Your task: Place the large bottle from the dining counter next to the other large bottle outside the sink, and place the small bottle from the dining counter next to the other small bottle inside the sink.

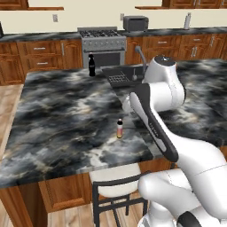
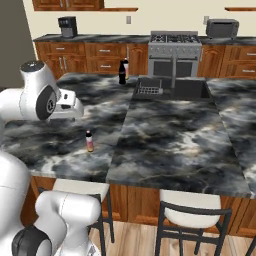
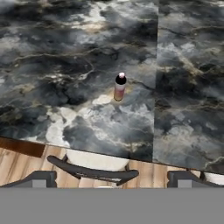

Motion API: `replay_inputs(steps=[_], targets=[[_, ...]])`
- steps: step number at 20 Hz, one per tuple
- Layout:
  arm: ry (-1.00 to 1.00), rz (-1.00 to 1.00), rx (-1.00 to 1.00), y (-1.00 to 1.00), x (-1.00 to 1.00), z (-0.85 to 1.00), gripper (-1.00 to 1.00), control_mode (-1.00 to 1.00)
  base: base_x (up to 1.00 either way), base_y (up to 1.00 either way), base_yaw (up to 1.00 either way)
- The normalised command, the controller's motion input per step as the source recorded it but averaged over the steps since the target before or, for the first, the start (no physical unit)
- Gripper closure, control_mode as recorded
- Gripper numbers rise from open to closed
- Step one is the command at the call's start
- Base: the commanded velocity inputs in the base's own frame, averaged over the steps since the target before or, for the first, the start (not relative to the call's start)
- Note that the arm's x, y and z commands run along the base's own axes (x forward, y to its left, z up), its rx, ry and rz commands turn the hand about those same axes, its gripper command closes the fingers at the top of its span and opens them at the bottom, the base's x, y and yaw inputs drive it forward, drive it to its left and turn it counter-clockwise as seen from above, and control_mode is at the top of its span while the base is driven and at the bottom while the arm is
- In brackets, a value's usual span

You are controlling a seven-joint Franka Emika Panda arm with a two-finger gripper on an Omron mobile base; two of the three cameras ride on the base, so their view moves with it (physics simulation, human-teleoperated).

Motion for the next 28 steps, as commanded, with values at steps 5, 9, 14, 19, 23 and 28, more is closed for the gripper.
replay_inputs(steps=[5,9,14,19,23,28], targets=[[-0.09,-0.06,0.01,0.0,0.05,0.0,-1.0,-1.0,0.0,0.0,0.0],[0.26,-0.13,0.0,0.0,0.45,0.0,-1.0,-1.0,0.0,0.0,0.0],[0.25,-0.14,0.0,0.0,0.3,-0.04,-1.0,-1.0,0.0,0.0,0.0],[0.21,-0.02,0.0,0.0,0.31,-0.08,-1.0,-1.0,0.0,0.0,0.0],[0.0,0.0,0.07,0.0,0.07,-0.38,-1.0,-1.0,0.0,0.0,0.0],[0.0,0.0,0.04,0.0,0.26,-0.36,-1.0,-1.0,0.0,0.0,0.0]])
